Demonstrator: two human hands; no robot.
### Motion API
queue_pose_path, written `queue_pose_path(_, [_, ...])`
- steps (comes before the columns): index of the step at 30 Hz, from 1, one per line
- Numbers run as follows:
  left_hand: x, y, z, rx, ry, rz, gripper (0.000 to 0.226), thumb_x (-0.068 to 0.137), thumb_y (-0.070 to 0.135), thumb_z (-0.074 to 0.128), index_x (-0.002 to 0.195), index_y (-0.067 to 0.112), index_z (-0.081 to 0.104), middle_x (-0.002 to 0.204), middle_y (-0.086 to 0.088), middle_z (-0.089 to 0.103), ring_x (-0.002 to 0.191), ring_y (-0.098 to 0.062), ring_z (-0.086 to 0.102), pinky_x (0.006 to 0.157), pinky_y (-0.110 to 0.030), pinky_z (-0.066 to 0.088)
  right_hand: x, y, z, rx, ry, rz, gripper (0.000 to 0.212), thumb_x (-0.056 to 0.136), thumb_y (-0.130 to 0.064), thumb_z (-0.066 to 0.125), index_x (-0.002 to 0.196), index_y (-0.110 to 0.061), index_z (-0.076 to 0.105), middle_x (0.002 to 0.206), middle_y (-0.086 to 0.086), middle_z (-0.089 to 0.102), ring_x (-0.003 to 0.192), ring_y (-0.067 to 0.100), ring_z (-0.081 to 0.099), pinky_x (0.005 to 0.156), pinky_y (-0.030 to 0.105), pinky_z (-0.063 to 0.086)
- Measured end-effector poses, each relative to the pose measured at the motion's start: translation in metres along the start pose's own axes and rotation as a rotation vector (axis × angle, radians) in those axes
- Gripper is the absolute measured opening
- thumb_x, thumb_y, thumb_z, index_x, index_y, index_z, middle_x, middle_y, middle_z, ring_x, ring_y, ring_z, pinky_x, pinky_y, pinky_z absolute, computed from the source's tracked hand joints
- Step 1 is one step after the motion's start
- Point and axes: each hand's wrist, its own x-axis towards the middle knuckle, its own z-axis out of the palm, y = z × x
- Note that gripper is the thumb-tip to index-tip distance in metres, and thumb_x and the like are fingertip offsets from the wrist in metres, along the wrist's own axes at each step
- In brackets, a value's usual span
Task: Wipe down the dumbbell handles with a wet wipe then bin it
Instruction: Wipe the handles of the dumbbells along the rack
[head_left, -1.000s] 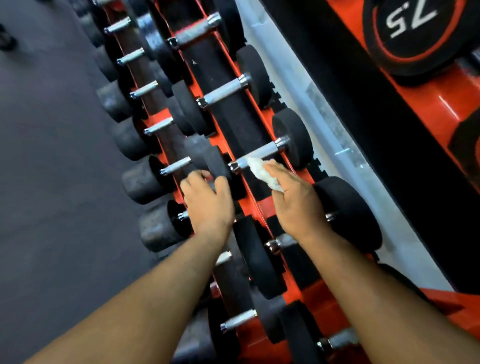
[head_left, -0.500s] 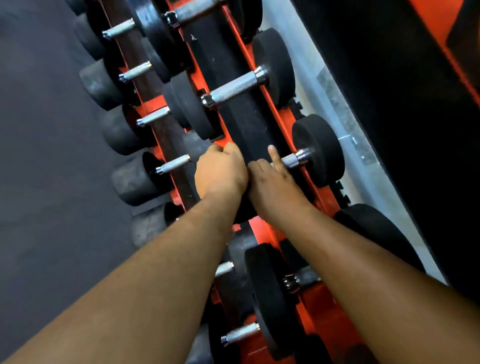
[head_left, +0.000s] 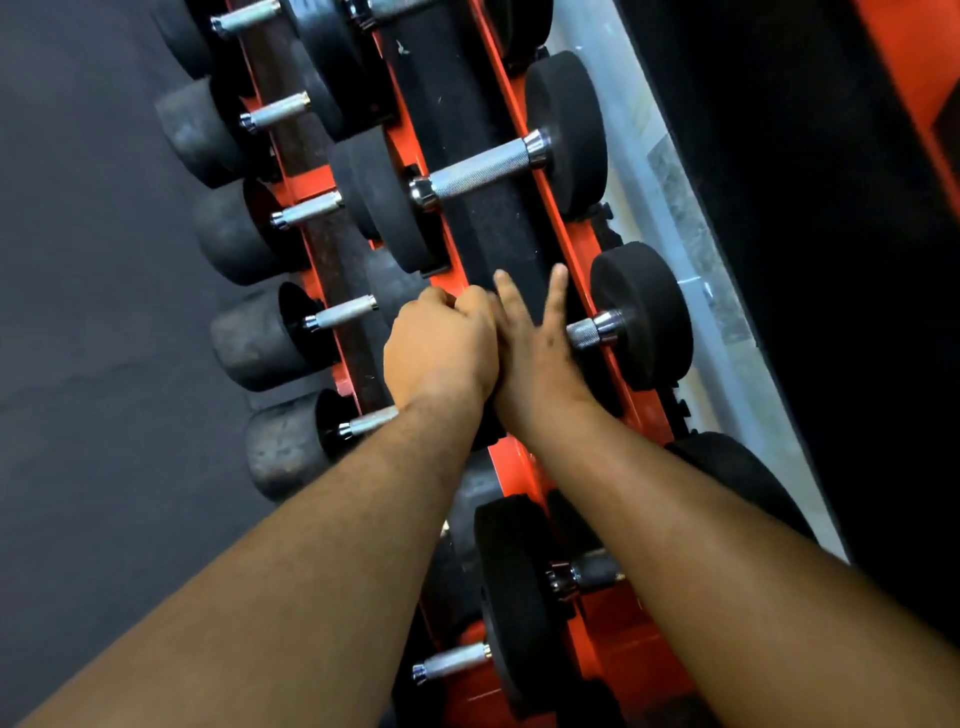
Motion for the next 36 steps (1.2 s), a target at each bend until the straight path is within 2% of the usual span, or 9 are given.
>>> queue_pose_path(4, [-0.002,0.001,-0.001,0.009,0.007,-0.003,0.033,0.095,0.041,0.041,0.089,0.018,0.063,0.102,-0.011,0.069,0.094,-0.034,0.058,0.078,-0.036,0.041,-0.004,0.006,0.006,0.215,-0.016,0.035,0.049,0.100,-0.021,0.033,0.147,-0.010,0.041,0.144,0.011,0.048,0.143,0.031,0.031,0.125,0.048,0.004])
queue_pose_path(7, [-0.002,-0.001,0.000,-0.007,0.019,-0.001,0.032,0.094,0.040,0.040,0.082,0.018,0.060,0.095,-0.008,0.068,0.089,-0.032,0.058,0.076,-0.037,0.044,-0.038,-0.002,0.033,0.262,0.162,0.054,0.046,0.093,-0.012,0.033,0.137,-0.008,0.045,0.137,0.009,0.050,0.138,0.033,0.038,0.121,0.052,0.025])
queue_pose_path(11, [-0.003,-0.001,0.001,0.004,0.017,0.001,0.031,0.094,0.040,0.041,0.082,0.019,0.061,0.089,-0.004,0.063,0.085,-0.029,0.054,0.074,-0.035,0.039,-0.024,-0.002,0.020,0.200,0.134,0.023,0.040,0.092,-0.007,0.034,0.122,-0.006,0.060,0.109,0.007,0.061,0.116,0.028,0.055,0.123,0.054,0.016])
queue_pose_path(15, [-0.002,0.001,-0.001,-0.009,0.018,0.013,0.032,0.094,0.040,0.042,0.085,0.018,0.064,0.089,-0.005,0.064,0.086,-0.029,0.055,0.074,-0.035,0.039,0.009,0.002,-0.011,0.161,-0.130,0.032,0.033,0.097,-0.020,0.038,0.119,-0.016,0.062,0.109,0.000,0.064,0.112,0.023,0.056,0.124,0.048,0.005])
queue_pose_path(21, [-0.002,-0.003,0.001,-0.001,0.021,0.001,0.032,0.094,0.041,0.040,0.085,0.020,0.062,0.096,-0.006,0.068,0.090,-0.031,0.060,0.076,-0.037,0.045,-0.046,-0.005,0.030,0.143,0.153,0.081,0.051,0.093,-0.009,0.033,0.143,-0.006,0.044,0.132,0.011,0.053,0.135,0.034,0.044,0.122,0.056,0.016])
queue_pose_path(25, [-0.002,-0.003,0.003,0.017,0.019,0.018,0.034,0.095,0.041,0.040,0.091,0.018,0.064,0.103,-0.009,0.067,0.088,-0.029,0.051,0.076,-0.035,0.037,-0.011,0.007,0.012,0.249,0.067,0.080,0.032,0.091,-0.009,0.038,0.112,-0.011,0.063,0.102,0.009,0.064,0.102,0.031,0.061,0.121,0.052,0.022])
queue_pose_path(28, [-0.001,-0.001,0.002,0.007,0.008,0.017,0.033,0.095,0.040,0.041,0.090,0.018,0.064,0.095,-0.006,0.065,0.088,-0.029,0.054,0.075,-0.034,0.035,0.014,0.010,-0.001,0.199,-0.102,0.030,0.032,0.094,-0.015,0.039,0.115,-0.019,0.062,0.112,0.001,0.065,0.107,0.026,0.061,0.122,0.048,0.016])
queue_pose_path(34, [-0.002,-0.005,0.004,0.013,0.030,0.033,0.031,0.094,0.040,0.041,0.084,0.020,0.063,0.096,-0.008,0.067,0.089,-0.031,0.058,0.075,-0.035,0.039,-0.041,0.001,0.041,0.095,0.215,0.086,0.043,0.092,-0.010,0.037,0.134,-0.007,0.046,0.124,0.012,0.057,0.123,0.034,0.052,0.121,0.053,0.023])
queue_pose_path(36, [-0.002,-0.005,0.005,0.013,0.029,0.034,0.032,0.094,0.040,0.041,0.083,0.020,0.062,0.092,-0.007,0.067,0.088,-0.030,0.059,0.074,-0.035,0.038,-0.032,0.002,0.035,0.135,0.232,0.093,0.033,0.089,-0.008,0.039,0.118,-0.008,0.055,0.108,0.012,0.060,0.108,0.033,0.059,0.116,0.052,0.032])
